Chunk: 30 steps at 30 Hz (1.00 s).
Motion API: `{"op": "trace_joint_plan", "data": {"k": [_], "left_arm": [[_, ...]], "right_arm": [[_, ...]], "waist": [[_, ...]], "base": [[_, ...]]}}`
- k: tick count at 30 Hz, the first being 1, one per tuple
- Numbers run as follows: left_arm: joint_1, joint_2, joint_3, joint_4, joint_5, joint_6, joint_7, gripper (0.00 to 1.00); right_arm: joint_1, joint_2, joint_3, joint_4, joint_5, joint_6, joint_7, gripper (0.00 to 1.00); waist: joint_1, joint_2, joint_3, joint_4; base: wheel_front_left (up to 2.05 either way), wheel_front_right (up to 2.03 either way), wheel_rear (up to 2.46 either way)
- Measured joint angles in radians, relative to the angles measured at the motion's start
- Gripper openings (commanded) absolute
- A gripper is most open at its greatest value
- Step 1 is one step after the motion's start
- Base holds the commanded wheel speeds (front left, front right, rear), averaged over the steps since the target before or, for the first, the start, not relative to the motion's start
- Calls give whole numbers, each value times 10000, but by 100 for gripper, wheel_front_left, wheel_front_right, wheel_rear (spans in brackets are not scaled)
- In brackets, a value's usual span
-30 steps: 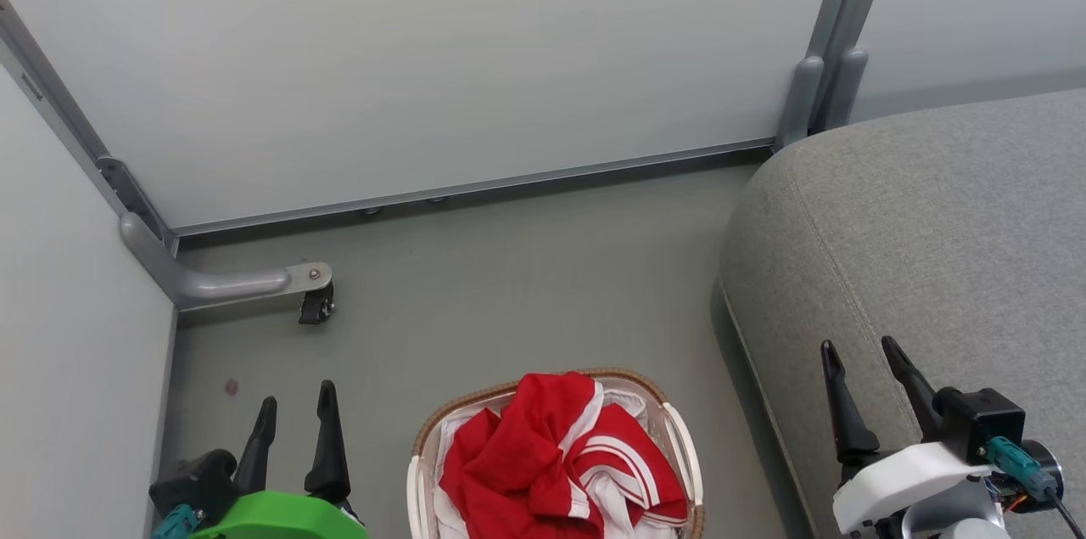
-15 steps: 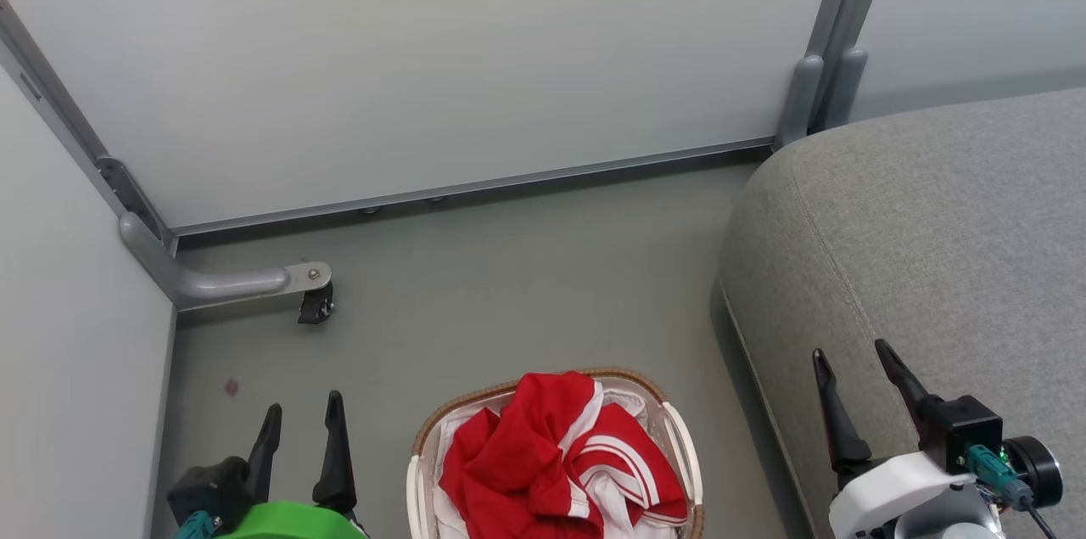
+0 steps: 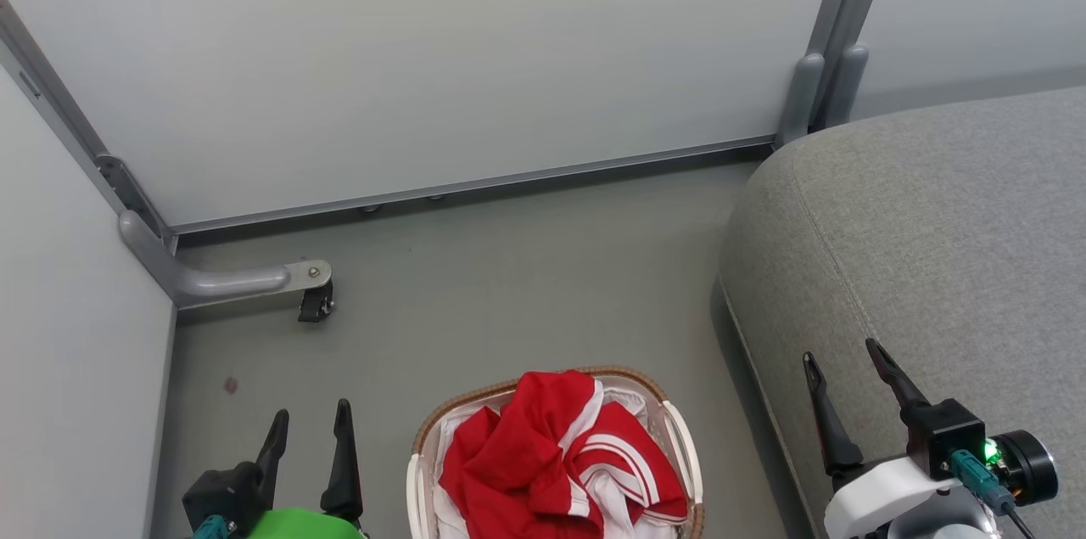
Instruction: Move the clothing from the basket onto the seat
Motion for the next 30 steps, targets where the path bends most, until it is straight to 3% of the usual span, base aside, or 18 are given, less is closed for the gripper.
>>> {"op": "trace_joint_plan", "data": {"k": [16, 21, 30], "left_arm": [[-102, 2, -201, 88, 105, -56, 0, 100], [-989, 4, -449, 299, 186, -94, -13, 100], [-3241, 4, -890, 2063, 742, -171, -17, 100]], "right_arm": [[-53, -2, 50, -75, 23, 0, 0, 100], [-574, -4, 146, -242, 25, 0, 0, 100], [-2063, -12, 468, -525, 280, 2, -13, 100]], "waist": [[0, 0, 358, -85], [0, 0, 941, -164], [1, 0, 2752, -508]], "base": [[0, 0, 0], [0, 0, 0], [0, 0, 0]]}}
